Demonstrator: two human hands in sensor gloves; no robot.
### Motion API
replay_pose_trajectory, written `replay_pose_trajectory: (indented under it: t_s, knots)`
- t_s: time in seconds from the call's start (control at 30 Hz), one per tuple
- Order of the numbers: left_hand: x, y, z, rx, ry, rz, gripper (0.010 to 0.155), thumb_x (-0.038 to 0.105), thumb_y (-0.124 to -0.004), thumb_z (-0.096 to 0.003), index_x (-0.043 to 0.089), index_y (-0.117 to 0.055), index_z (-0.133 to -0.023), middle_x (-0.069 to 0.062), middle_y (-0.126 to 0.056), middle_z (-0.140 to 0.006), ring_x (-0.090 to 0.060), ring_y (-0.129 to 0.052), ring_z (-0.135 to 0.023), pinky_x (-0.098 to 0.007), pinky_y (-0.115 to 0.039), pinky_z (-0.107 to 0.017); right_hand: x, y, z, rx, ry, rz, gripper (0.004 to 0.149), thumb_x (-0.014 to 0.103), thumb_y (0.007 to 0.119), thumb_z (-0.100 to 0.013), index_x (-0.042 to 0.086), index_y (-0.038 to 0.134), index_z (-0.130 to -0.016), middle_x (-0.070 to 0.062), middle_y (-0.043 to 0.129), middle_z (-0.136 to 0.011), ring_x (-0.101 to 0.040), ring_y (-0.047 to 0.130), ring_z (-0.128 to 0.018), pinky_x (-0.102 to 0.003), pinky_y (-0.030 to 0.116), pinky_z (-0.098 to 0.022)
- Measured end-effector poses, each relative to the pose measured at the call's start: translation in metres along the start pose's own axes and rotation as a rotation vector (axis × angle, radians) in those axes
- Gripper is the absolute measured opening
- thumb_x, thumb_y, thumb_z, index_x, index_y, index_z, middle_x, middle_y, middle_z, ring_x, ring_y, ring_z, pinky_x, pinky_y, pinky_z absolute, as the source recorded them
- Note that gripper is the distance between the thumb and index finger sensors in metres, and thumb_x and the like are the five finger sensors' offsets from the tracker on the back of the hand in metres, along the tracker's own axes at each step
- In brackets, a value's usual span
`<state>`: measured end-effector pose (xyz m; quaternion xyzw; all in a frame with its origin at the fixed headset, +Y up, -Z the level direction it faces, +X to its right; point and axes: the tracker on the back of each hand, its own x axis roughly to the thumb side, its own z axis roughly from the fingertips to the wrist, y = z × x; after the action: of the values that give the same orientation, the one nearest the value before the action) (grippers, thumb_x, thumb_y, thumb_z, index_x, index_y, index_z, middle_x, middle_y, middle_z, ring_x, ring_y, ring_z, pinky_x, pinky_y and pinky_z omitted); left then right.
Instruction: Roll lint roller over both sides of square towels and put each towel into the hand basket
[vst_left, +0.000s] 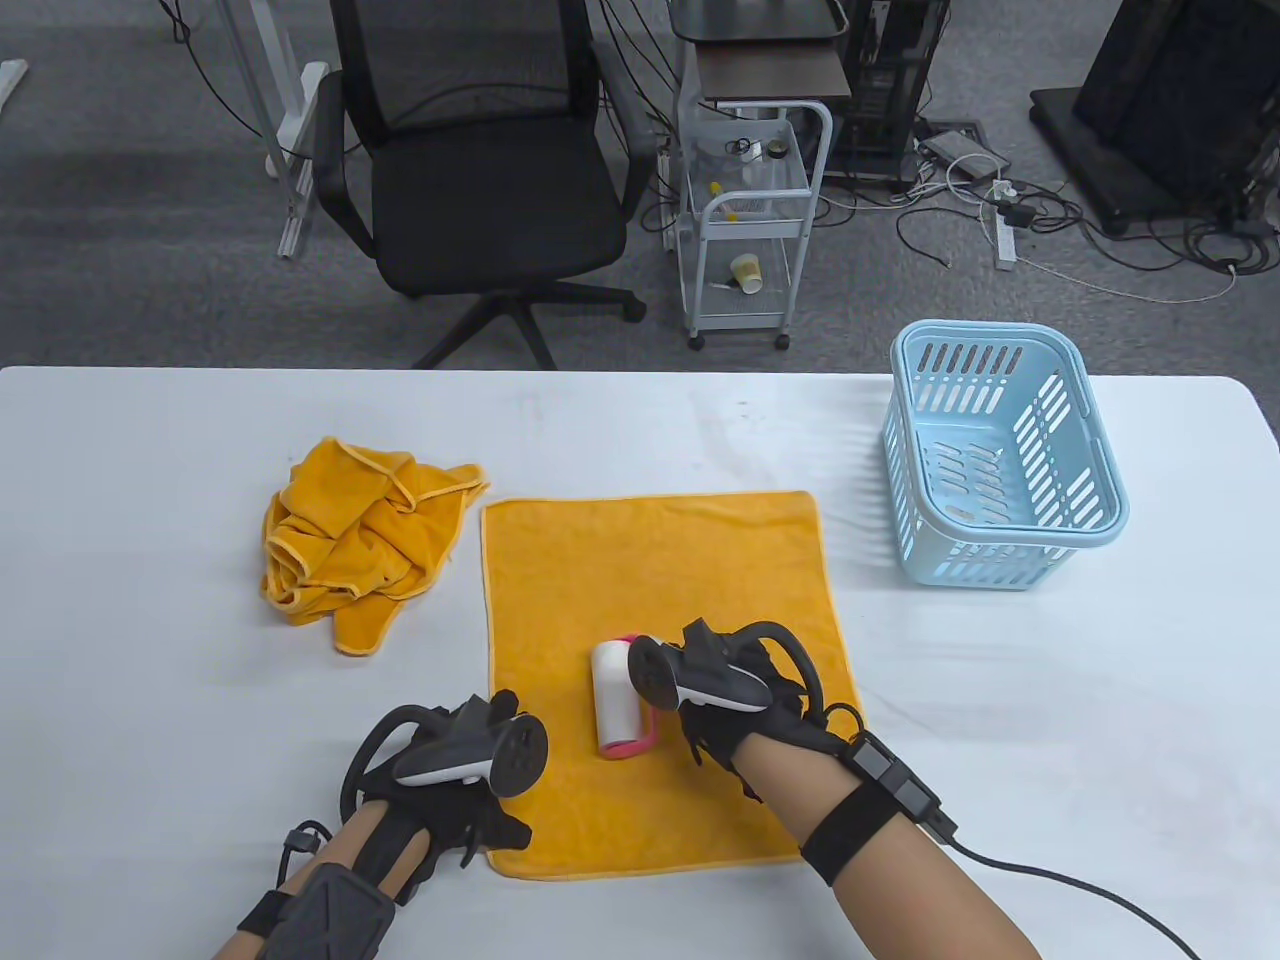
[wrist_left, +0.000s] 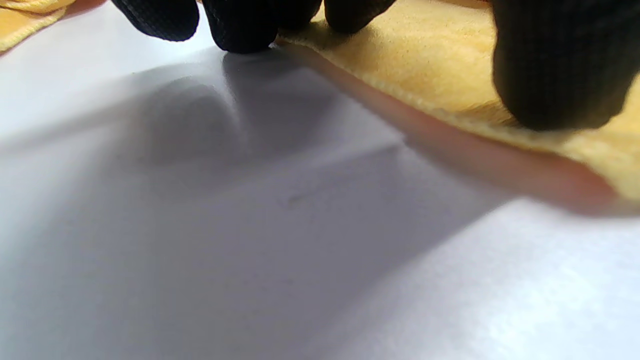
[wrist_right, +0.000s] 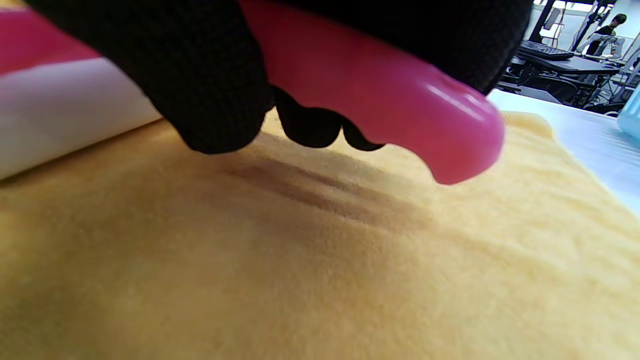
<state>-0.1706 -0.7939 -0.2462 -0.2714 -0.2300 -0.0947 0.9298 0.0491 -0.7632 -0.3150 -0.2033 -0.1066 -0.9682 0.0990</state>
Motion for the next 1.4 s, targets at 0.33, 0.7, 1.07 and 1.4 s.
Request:
replay_pose_trajectory:
  t_s: [0.33, 0.7, 1.07, 1.4]
  knots:
    - [0.0, 0.0, 0.0, 0.0, 0.0, 0.0, 0.101, 0.069, -0.086, -0.032, 0.021, -0.042, -0.11, -0.015, -0.031, -0.122, -0.048, -0.051, -0.107, -0.07, -0.049, -0.075, -0.109, 0.021, 0.038, 0.065, 0.248, 0.032, 0.054, 0.026, 0.092, -0.049, 0.02, 0.076, -0.1, -0.011, 0.087, -0.09, -0.041, 0.088, -0.083, -0.063, 0.072, -0.059]
    - [0.0, 0.0, 0.0, -0.001, 0.004, -0.002, 0.102, 0.069, -0.086, -0.0319, 0.021, -0.042, -0.11, -0.015, -0.03, -0.122, -0.048, -0.051, -0.108, -0.07, -0.05, -0.075, -0.091, 0.009, 0.063, -0.045, 0.118, -0.032, 0.059, 0.029, 0.093, -0.048, 0.019, 0.072, -0.102, -0.011, 0.085, -0.092, -0.041, 0.09, -0.082, -0.06, 0.077, -0.057]
    - [0.0, 0.0, 0.0, 0.0, 0.006, 0.006, 0.101, 0.069, -0.086, -0.0319, 0.022, -0.041, -0.11, -0.015, -0.03, -0.122, -0.047, -0.051, -0.108, -0.07, -0.049, -0.075, 0.026, 0.004, 0.057, -0.087, -0.183, 0.095, 0.062, 0.035, 0.093, -0.047, 0.018, 0.071, -0.102, -0.01, 0.087, -0.09, -0.036, 0.095, -0.078, -0.055, 0.082, -0.054]
    - [0.0, 0.0, 0.0, -0.002, 0.006, 0.002, 0.102, 0.069, -0.086, -0.0318, 0.021, -0.042, -0.11, -0.015, -0.03, -0.122, -0.047, -0.051, -0.108, -0.07, -0.05, -0.074, -0.089, 0.023, 0.076, 0.002, 0.083, 0.019, 0.06, 0.026, 0.094, -0.047, 0.024, 0.071, -0.102, -0.01, 0.087, -0.09, -0.039, 0.089, -0.081, -0.063, 0.072, -0.059]
